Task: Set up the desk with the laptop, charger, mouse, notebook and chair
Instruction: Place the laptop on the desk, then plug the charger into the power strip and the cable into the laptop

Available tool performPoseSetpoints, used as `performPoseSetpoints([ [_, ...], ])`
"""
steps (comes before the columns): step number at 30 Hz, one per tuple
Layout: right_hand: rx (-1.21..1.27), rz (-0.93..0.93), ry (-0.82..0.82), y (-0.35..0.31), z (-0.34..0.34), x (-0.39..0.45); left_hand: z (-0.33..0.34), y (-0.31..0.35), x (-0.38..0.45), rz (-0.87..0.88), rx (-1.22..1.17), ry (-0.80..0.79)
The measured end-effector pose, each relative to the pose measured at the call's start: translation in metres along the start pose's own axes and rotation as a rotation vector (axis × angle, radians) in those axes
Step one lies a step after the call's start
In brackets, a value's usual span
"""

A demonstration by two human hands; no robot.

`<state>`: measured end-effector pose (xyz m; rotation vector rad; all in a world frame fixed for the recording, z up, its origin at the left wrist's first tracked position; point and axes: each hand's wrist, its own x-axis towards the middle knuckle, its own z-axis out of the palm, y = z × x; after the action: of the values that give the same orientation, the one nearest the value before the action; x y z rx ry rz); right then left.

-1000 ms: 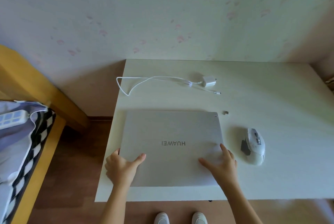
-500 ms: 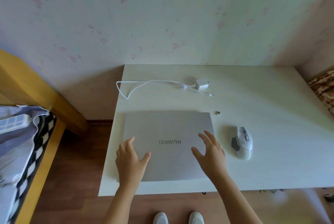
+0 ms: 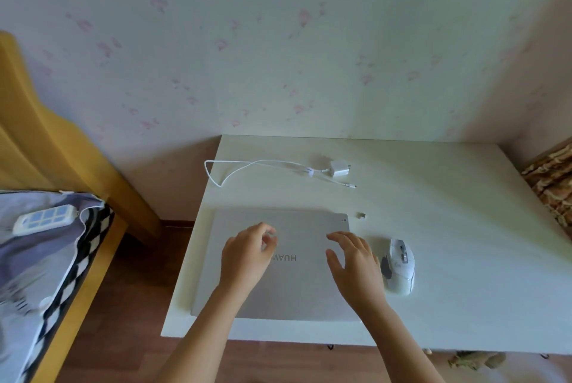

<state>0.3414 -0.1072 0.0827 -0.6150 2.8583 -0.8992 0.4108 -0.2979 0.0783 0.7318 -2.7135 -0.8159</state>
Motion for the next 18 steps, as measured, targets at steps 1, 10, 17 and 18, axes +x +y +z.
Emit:
performPoseSetpoints([
  [1,-0.008,0.005,-0.001,0.002,-0.002,0.004,0.001,0.005,0.006,0.006,0.008,-0.001],
  [10,-0.014,0.043,-0.012,0.013,-0.006,0.071,0.014,0.028,0.084,0.032,-0.008,-0.059],
  [17,-0.035,0.114,-0.022,0.014,0.015,0.157,0.064,0.049,0.188,0.151,-0.021,-0.192],
  [18,-0.042,0.121,-0.027,0.016,0.018,0.169,0.073,0.054,0.205,0.182,-0.025,-0.205],
])
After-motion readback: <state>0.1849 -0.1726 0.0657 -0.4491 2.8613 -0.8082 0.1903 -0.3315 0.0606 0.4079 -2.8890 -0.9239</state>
